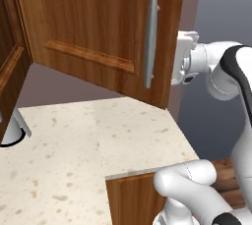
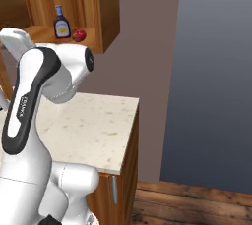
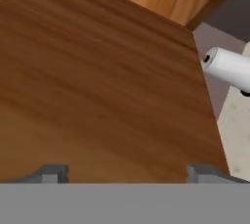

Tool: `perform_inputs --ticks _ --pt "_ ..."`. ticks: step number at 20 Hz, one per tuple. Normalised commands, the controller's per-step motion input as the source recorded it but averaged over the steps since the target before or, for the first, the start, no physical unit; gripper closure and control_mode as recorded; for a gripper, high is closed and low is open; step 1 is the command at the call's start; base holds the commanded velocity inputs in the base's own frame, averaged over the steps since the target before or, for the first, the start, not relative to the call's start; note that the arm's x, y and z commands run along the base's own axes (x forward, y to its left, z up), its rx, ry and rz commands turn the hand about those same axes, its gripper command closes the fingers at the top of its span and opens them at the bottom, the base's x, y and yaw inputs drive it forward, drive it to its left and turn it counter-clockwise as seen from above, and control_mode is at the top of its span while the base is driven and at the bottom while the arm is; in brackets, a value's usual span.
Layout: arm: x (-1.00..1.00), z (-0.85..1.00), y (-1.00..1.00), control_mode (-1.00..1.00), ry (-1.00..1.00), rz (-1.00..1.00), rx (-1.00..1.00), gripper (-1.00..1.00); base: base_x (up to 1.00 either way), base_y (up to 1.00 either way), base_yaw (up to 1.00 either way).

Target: The dining table condiment station is running low on condiment bottle. Refill the condiment station by opening the cabinet and taking the condiment bottle from the cabinet and placing it on the dining table.

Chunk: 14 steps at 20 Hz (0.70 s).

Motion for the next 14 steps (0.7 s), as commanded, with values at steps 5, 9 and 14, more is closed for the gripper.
perform_inputs --ticks 5,9,14 --pt "-0.57 0.0 1.0 -1.0 -0.05 0.11 -0.07 -1.0 0.0 0.0 0.0" --pt "-0.03 -0.01 1.0 -1.0 -0.05 0.0 -0.06 -1.0 0.0 0.0 0.0" --pt "0.0 -0.05 1.0 -1.0 -0.05 0.0 -0.03 -1.0 0.0 0.0 0.0"
